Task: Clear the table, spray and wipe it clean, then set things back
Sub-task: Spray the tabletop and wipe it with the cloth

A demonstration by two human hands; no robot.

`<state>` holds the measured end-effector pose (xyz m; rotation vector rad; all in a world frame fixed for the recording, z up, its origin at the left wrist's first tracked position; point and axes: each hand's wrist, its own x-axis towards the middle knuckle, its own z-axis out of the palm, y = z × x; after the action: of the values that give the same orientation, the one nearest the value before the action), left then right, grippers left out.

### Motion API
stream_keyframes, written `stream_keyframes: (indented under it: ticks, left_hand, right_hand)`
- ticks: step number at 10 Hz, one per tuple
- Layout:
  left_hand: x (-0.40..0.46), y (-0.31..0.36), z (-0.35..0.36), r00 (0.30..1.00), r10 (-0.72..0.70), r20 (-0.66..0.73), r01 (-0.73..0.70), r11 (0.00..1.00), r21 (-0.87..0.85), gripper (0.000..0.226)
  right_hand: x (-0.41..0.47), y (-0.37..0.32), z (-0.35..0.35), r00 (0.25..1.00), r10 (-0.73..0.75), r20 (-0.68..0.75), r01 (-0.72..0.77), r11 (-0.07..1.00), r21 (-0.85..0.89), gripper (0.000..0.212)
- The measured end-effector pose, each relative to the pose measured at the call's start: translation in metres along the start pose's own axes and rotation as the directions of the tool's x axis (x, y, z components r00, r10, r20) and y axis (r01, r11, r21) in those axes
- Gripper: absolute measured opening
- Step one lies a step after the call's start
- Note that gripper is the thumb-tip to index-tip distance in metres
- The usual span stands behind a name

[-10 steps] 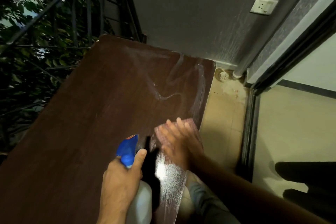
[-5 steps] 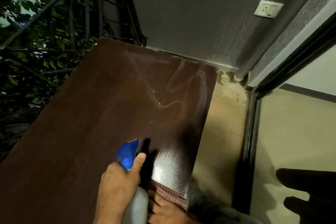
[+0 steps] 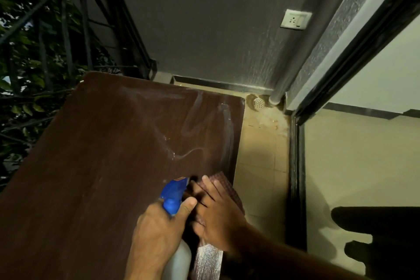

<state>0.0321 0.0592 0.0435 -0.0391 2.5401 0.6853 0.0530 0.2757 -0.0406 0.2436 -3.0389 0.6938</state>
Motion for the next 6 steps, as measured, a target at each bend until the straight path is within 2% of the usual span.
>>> stream_keyframes:
  ticks: [1, 2, 3, 4, 5, 6]
  left_hand:
    - [0.004, 0.006, 0.0, 1.0, -0.006, 0.008, 0.006, 0.999, -0.032, 0.065]
    - [0.006, 0.015, 0.003, 1.0, -0.021, 0.001, 0.021, 0.996, -0.089, 0.061]
    - [0.008, 0.021, 0.008, 1.0, -0.007, 0.011, 0.008, 0.994, -0.106, 0.06]
    - [0.016, 0.029, 0.014, 0.999, -0.004, 0.038, 0.007, 0.997, -0.078, 0.062]
    - [0.021, 0.034, 0.015, 0.999, -0.018, 0.042, 0.021, 0.998, -0.064, 0.065]
    - [0.026, 0.037, 0.01, 1.0, 0.012, 0.003, -0.012, 0.996, -0.087, 0.065]
  right_hand:
    - [-0.038, -0.03, 0.086, 0.995, -0.057, -0.08, 0.063, 0.995, 0.076, 0.077]
    - [-0.067, -0.085, 0.097, 0.878, -0.097, -0.469, 0.448, 0.51, 0.734, 0.06]
    - [-0.066, -0.079, 0.091, 0.887, 0.051, -0.458, 0.46, -0.018, 0.888, 0.055]
    - [-0.063, -0.083, 0.097, 0.831, 0.256, -0.494, 0.488, 0.091, 0.868, 0.052]
    - [-0.052, -0.067, 0.099, 0.618, 0.181, -0.765, 0.303, 0.843, 0.444, 0.053]
    - [-0.012, -0.012, 0.086, 0.936, 0.138, -0.324, -0.227, 0.94, -0.255, 0.063]
